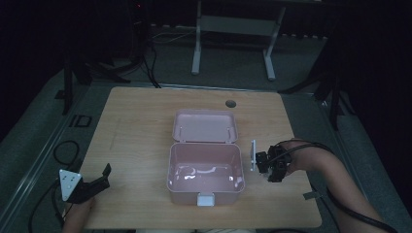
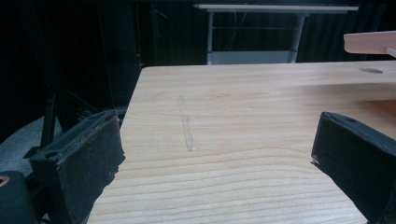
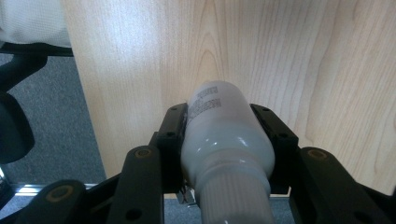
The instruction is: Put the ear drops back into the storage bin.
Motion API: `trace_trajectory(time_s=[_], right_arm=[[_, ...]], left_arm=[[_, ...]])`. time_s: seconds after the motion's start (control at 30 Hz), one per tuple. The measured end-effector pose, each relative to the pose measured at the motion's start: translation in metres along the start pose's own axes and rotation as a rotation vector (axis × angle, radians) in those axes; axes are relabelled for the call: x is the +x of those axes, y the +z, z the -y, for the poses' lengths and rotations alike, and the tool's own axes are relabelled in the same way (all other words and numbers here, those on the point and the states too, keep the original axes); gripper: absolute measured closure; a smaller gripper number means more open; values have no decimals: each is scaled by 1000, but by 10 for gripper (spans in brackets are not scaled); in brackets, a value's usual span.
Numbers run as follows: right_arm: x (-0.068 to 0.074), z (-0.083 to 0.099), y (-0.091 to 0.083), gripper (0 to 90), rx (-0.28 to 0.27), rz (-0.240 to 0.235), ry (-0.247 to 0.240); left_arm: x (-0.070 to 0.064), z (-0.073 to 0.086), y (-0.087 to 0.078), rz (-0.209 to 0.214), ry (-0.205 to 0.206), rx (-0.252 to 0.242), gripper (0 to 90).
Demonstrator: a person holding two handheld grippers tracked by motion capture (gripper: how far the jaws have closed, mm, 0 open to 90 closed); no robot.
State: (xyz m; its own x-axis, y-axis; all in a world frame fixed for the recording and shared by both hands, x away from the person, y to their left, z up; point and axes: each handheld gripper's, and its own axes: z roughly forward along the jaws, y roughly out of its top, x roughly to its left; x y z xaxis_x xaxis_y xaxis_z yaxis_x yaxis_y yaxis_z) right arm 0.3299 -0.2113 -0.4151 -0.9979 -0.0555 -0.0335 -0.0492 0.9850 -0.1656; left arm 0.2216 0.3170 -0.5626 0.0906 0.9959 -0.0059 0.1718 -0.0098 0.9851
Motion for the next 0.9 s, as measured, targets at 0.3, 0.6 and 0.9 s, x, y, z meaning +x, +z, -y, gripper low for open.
trace_trajectory(time_s=[0.3, 0.6, 0.9], right_arm=[[-2, -5, -12, 594, 4, 16, 0], [-6, -9, -27, 594, -2, 29, 36], [-6, -21, -36, 594, -8, 41, 35]], left_arm=[[0, 0, 0, -1, -1, 0, 20], [0, 0, 0, -2, 0, 1, 20], [0, 0, 0, 1, -3, 0, 20]])
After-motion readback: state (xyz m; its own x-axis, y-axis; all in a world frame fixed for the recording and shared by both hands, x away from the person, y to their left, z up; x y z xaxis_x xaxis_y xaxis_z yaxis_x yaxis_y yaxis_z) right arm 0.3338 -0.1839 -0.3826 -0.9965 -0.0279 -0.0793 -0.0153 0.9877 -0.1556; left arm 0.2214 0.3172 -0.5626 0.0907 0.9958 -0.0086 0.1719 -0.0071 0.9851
